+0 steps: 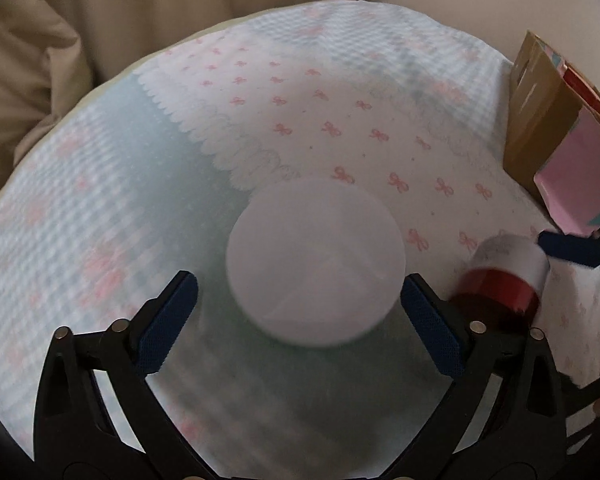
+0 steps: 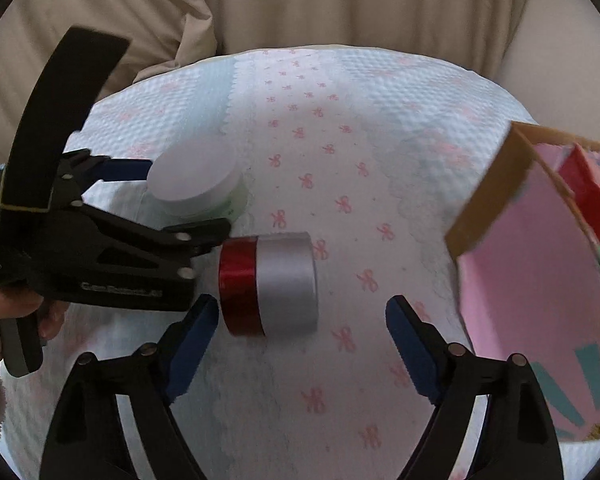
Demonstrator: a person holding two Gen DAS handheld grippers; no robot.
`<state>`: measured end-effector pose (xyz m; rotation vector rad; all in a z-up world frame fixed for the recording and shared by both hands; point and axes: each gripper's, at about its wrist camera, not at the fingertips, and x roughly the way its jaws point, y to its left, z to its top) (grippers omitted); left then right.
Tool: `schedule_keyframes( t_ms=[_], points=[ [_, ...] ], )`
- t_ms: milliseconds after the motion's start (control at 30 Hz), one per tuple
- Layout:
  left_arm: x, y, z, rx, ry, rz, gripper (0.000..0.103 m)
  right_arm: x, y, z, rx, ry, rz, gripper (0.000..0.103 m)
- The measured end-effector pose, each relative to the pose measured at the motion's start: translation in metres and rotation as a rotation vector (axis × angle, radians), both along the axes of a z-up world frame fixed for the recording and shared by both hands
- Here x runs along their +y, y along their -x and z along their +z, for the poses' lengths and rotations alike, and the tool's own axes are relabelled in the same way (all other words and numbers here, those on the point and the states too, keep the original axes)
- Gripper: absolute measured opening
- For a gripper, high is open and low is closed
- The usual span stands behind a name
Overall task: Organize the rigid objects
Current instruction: 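Grasp the white-lidded jar with left tool while right tool grasps the red-silver tin, then carry the jar with left tool while right tool carries the tin toward the box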
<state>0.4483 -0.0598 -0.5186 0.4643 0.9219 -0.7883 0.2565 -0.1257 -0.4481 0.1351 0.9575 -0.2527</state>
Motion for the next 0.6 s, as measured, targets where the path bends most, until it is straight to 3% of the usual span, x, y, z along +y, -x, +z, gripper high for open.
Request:
schedule_keyframes(
  t_ms=[33, 200, 267, 333, 600],
  points=[
    [-0.002, -0.002, -0.001, 0.004, 0.005, -0.006, 0.096, 0.001, -0.003, -0.001, -0.001, 0.002, 0.008, 0.070],
    [-0.010, -0.006, -0.004, 0.018, 0.005, -0.028, 0.069, 0.001, -0.016, -0.005, -0.008, 0.011, 0.017, 0.066],
    [-0.012, -0.005, -0.004, 0.013, 0.002, -0.033, 0.068, 0.002, -0.019, -0.005, -0.014, 0.002, 0.026, 0.060],
    [-0.011, -0.005, -0.003, 0.013, 0.004, -0.033, 0.068, 0.003, -0.021, -0.007, -0.004, -0.013, 0.042, 0.038],
    [-0.005, -0.004, 0.000, 0.027, 0.009, -0.009, 0.068, 0.003, -0.020, -0.005, -0.002, -0.037, 0.041, 0.038]
  ],
)
